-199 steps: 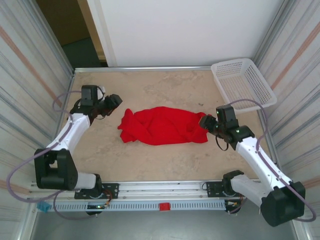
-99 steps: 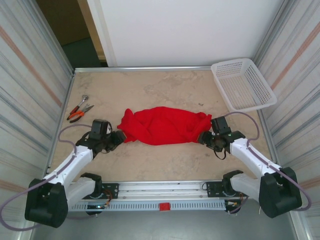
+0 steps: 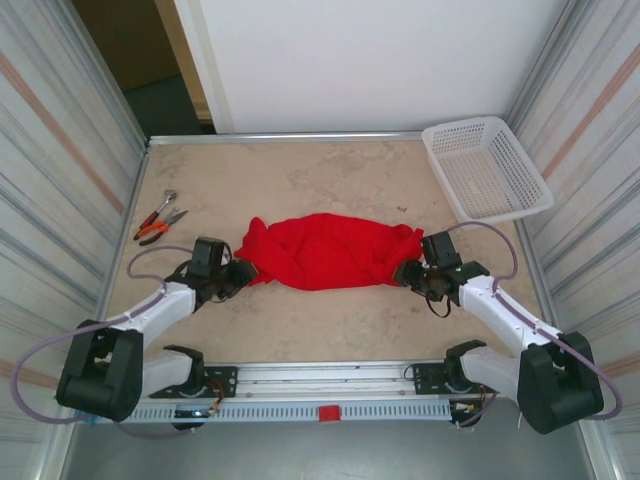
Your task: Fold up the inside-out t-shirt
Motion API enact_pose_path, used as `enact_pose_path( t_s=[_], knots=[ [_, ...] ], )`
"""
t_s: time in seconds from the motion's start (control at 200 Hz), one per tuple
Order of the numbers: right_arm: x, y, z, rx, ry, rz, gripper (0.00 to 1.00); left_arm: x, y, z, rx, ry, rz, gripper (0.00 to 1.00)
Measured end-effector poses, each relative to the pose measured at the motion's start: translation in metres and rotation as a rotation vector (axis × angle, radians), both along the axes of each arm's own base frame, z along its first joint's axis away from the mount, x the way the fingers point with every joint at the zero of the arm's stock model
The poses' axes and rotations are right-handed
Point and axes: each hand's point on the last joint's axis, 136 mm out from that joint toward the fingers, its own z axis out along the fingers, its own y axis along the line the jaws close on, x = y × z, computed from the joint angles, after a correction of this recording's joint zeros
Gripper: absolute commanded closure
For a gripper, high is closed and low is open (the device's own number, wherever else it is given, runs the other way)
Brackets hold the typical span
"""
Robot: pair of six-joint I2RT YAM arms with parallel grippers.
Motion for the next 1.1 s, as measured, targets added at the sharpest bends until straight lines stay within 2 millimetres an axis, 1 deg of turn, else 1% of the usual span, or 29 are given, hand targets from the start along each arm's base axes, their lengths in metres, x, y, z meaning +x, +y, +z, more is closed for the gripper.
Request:
enact_pose_path(
  t_s=[0.24,0.301,0.346,0.416,0.511,0.646,0.686,0.751,0.907,0.947,1.012,1.102],
  knots=[
    [0.001,0.0,0.005,0.003,-0.019,-0.002,0.4,-0.001,0.002,-0.004,0.054,-0.004,0.005,0.62],
    [0.001,0.0,0.005,0.004,-0.02,-0.002,0.4,0.0,0.003,-0.004,0.063,-0.008,0.005,0.64],
    [0.001,0.0,0.005,0.004,-0.022,-0.002,0.4,0.0,0.003,-0.005,0.066,-0.009,0.005,0.68],
    [0.001,0.0,0.005,0.004,-0.022,-0.002,0.4,0.001,0.003,-0.007,0.071,-0.006,0.001,0.78],
    [0.001,0.0,0.005,0.004,-0.022,-0.002,0.39,0.004,0.002,-0.01,0.074,-0.012,-0.007,1.0],
    [0.001,0.0,0.005,0.004,-0.021,-0.002,0.38,0.007,0.001,-0.006,0.074,-0.03,-0.015,1.0],
    [0.001,-0.001,0.005,0.003,-0.021,-0.002,0.38,0.007,0.001,-0.001,0.071,-0.038,-0.016,1.0],
    [0.001,-0.002,0.005,0.002,-0.02,-0.003,0.37,0.006,0.0,0.012,0.061,-0.063,-0.019,1.0],
    [0.003,-0.009,0.006,-0.003,-0.026,-0.014,0.36,0.007,-0.001,0.063,0.03,-0.176,-0.02,1.0],
    [0.004,-0.011,0.006,-0.005,-0.028,-0.014,0.37,0.006,0.0,0.074,0.026,-0.198,-0.021,1.0],
    [0.004,-0.012,0.007,-0.005,-0.029,-0.006,0.38,0.004,0.002,0.082,0.024,-0.216,-0.021,1.0],
    [0.003,-0.01,0.007,0.003,-0.029,0.013,0.4,-0.003,0.008,0.08,0.032,-0.193,-0.01,1.0]
  ],
)
